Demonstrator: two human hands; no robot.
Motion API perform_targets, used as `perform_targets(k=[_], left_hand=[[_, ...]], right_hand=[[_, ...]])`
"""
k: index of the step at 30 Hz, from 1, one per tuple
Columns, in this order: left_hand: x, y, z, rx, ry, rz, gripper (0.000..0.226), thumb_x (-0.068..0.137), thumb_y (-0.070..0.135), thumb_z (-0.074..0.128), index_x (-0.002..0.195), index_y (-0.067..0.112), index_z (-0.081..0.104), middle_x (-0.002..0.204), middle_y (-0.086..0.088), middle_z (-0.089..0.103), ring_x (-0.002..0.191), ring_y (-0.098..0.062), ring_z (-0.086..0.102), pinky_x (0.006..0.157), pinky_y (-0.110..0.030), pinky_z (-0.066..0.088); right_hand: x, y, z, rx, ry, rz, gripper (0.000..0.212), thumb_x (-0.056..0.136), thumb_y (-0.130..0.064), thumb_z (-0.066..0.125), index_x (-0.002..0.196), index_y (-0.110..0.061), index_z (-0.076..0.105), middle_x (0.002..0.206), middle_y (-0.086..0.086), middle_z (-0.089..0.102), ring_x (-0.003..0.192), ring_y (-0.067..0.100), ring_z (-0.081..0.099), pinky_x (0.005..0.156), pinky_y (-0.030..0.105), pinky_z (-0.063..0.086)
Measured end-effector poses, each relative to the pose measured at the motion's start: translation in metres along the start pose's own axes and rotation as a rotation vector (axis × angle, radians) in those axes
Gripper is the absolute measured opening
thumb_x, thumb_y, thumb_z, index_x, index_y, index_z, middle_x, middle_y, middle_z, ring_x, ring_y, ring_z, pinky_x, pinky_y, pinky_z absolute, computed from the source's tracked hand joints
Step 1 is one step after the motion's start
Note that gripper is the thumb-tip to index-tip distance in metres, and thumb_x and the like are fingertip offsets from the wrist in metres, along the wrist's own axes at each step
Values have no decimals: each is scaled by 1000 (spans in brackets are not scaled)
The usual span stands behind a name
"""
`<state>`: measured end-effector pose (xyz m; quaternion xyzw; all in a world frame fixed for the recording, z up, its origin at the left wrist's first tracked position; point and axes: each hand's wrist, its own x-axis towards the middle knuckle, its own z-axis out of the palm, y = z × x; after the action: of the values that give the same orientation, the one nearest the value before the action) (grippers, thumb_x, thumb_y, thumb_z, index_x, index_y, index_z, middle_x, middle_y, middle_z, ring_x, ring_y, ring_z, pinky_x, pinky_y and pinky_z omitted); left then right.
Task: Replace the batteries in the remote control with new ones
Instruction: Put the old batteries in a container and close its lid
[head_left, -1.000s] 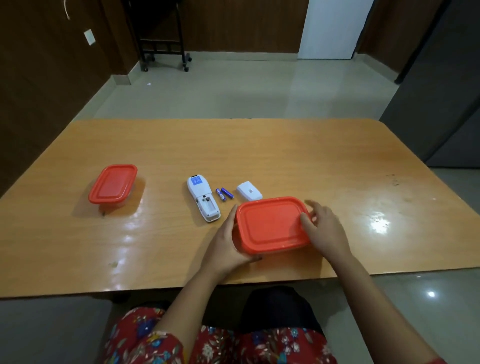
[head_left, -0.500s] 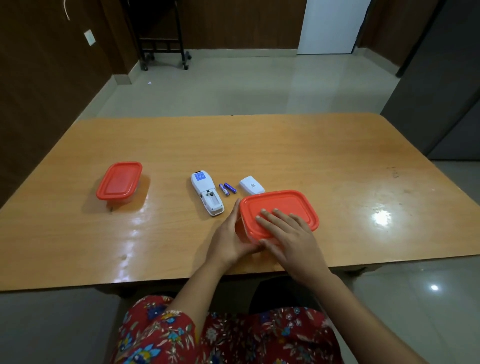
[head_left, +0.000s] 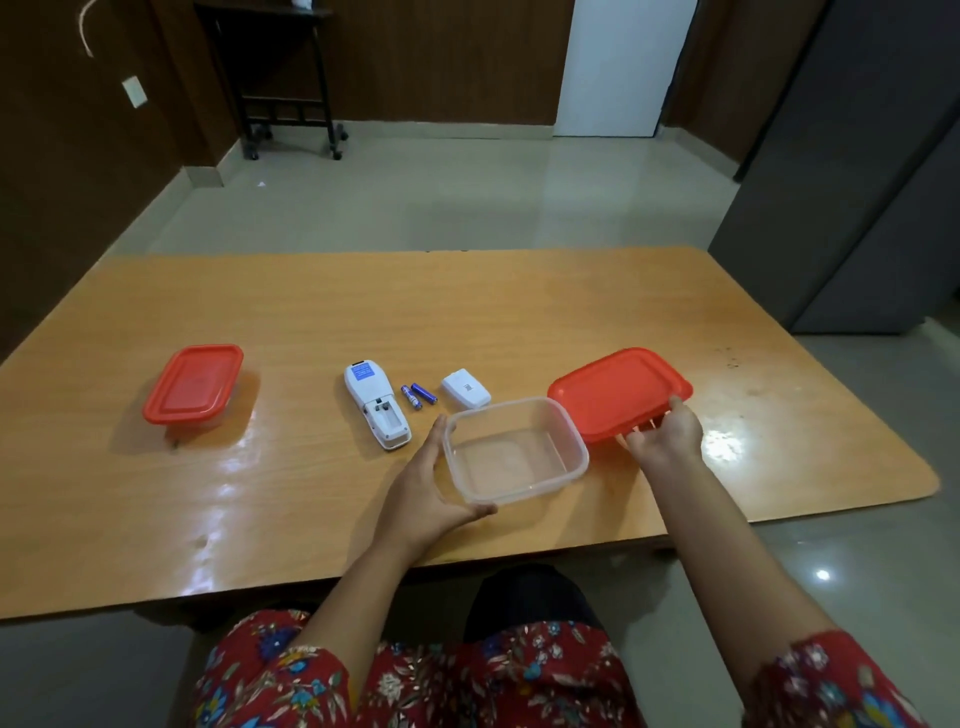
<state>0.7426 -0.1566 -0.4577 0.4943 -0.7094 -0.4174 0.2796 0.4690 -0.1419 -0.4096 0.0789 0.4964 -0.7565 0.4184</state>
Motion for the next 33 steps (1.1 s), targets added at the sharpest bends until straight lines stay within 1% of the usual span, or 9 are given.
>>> perform_targets(k=[3, 8, 12, 16, 18, 20, 22, 25, 33], left_hand=[[0, 0, 1, -14, -9, -5, 127, 51, 37, 89, 150, 38, 11, 145, 21, 40, 129, 1, 39, 101, -18, 34], [-3, -4, 2, -15, 9, 92, 136, 50, 39, 90, 148, 40, -5, 156, 20, 13, 142, 2, 17, 114, -25, 23], [-14, -11, -8, -82, 53, 172, 119, 58, 34, 88, 149, 42, 11, 156, 20, 18, 141, -3, 25, 111, -26, 27], [-14, -16, -31, -102, 337, 112, 68, 80, 15, 72, 137, 32, 40, 136, 15, 48, 122, -3, 47, 104, -30, 40], [-9, -21, -43, -46, 475, 63, 53, 84, 10, 63, 132, 28, 46, 127, 13, 53, 118, -7, 50, 101, -35, 43], [-5, -31, -51, 69, 525, 30, 48, 85, 10, 60, 130, 23, 48, 125, 7, 55, 118, -14, 50, 100, -36, 42], [-3, -43, -53, 199, 497, -20, 47, 85, 13, 60, 131, 18, 48, 128, 0, 56, 119, -21, 50, 100, -36, 40], [3, -52, -52, 303, 438, -93, 49, 84, 17, 62, 131, 12, 49, 129, -7, 57, 119, -26, 51, 100, -36, 38], [10, -59, -50, 342, 455, -122, 48, 83, 20, 60, 130, 15, 50, 130, -3, 56, 120, -24, 50, 99, -35, 36]], right_hand=[[6, 4, -4, -121, 15, 45, 37, 98, -16, 41, 134, -10, 43, 143, 9, 47, 127, 24, 47, 109, 38, 36], [-3, 11, -10, -437, -12, 13, 49, 95, -18, 50, 141, -8, 38, 143, 11, 45, 132, 25, 43, 110, 36, 36], [-6, 19, -15, -719, 75, -57, 60, 89, -30, 56, 142, -11, 37, 147, 9, 36, 131, 31, 39, 100, 40, 38], [-33, 37, -11, -1047, -5, -493, 41, 92, -23, 51, 133, -17, 50, 143, 6, 35, 136, 27, 25, 109, 42, 29], [-52, 51, 1, -1177, -171, -782, 31, 91, -19, 52, 121, -18, 60, 131, 7, 48, 128, 25, 34, 102, 32, 28], [-65, 67, 20, -1318, -374, -920, 27, 89, -22, 51, 111, -18, 66, 119, 5, 59, 118, 24, 43, 91, 23, 27], [-74, 87, 43, -1416, -578, -922, 29, 87, -25, 49, 107, -19, 68, 114, 4, 63, 113, 23, 48, 87, 22, 28], [-79, 112, 78, -1508, -717, -901, 26, 90, -24, 52, 110, -19, 67, 113, 5, 63, 110, 23, 52, 84, 28, 37], [-39, 158, 153, -2100, -719, -763, 41, 97, -38, 42, 128, -13, 50, 127, 13, 52, 115, 32, 53, 86, 39, 45]])
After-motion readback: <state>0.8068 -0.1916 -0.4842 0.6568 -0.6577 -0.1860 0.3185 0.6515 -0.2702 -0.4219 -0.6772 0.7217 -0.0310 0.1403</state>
